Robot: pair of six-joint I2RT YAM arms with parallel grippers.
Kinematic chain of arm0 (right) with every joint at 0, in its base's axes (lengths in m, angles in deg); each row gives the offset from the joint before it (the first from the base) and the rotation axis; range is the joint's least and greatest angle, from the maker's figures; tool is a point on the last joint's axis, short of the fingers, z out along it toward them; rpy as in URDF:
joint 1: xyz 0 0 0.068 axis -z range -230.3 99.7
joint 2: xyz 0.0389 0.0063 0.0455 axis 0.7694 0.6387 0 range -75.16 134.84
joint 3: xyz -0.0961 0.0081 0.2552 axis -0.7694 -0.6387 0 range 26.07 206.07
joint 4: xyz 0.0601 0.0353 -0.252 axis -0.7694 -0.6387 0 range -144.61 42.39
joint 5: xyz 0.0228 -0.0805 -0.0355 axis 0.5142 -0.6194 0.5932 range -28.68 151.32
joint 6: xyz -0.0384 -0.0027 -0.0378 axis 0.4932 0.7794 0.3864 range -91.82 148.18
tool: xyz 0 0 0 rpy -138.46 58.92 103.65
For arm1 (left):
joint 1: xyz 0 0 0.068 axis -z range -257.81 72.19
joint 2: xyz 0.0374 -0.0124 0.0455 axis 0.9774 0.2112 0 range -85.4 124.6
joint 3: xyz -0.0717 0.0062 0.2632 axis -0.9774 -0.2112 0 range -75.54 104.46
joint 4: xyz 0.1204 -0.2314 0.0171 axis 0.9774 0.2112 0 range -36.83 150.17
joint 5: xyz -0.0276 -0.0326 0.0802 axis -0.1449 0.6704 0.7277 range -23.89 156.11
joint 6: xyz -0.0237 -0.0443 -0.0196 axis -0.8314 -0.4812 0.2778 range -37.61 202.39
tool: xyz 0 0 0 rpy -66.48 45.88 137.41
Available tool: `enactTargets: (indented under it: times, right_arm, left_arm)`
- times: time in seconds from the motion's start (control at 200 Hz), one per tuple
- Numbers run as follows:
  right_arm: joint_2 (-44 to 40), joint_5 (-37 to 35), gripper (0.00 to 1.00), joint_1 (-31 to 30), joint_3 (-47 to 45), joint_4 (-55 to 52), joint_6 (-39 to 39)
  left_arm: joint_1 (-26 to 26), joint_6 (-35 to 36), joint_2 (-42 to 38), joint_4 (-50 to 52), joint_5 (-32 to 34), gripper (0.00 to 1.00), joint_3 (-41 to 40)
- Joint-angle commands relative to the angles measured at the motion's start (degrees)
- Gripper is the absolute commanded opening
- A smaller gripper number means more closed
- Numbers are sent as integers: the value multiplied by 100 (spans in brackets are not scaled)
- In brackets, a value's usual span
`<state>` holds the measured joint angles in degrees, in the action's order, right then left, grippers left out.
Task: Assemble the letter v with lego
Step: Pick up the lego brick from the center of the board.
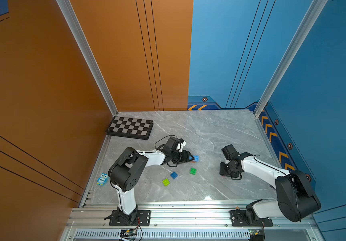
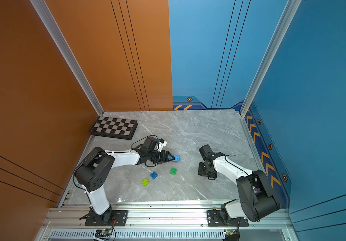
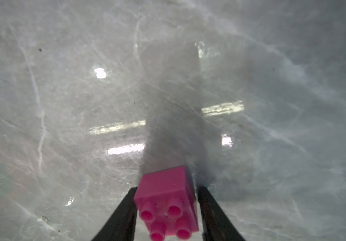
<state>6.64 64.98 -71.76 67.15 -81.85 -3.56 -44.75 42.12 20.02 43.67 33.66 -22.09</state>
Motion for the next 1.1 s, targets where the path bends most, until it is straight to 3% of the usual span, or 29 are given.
enactTargets:
  times: [0.0,0.31,0.55,0.776,1.096]
  right_arm:
    - [143,-160,42,-127,84,77,-115]
    - [34,-397,24,-730,613,-26,-628]
    - [248,-570,14,-1202,1454,-279,-728]
    - [823,-626,7,-1525,2124,-303,-713]
    - [1464,-648,4,-1653,2740,-353,-727]
  left_arm:
    - [38,124,123,11,-58,59,139]
    - [25,78,144,11,-38,54,138]
    - [17,2,87,11,-37,61,248]
    - [7,-3,303,10,-25,52,413]
    - [-36,3,373,14,-31,50,385]
